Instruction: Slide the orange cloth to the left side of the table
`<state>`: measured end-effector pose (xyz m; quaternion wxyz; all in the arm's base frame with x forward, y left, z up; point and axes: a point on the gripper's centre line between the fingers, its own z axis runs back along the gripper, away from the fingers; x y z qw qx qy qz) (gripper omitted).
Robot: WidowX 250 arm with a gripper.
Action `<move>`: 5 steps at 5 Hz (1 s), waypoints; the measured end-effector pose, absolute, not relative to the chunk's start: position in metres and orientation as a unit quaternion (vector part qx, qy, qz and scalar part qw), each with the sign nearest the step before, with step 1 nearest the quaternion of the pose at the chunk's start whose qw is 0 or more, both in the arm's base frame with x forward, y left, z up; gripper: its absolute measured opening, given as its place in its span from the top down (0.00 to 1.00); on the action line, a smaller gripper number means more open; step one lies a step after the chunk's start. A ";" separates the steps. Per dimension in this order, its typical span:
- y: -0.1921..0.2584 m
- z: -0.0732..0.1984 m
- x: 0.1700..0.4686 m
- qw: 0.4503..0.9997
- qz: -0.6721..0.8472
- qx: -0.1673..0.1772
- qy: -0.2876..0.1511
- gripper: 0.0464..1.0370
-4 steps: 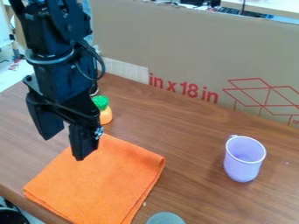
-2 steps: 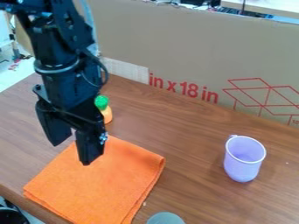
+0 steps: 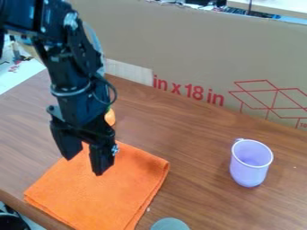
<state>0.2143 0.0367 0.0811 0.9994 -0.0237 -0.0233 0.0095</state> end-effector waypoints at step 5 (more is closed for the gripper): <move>0.064 0.017 0.222 0.998 0.050 -0.005 0.037 0.04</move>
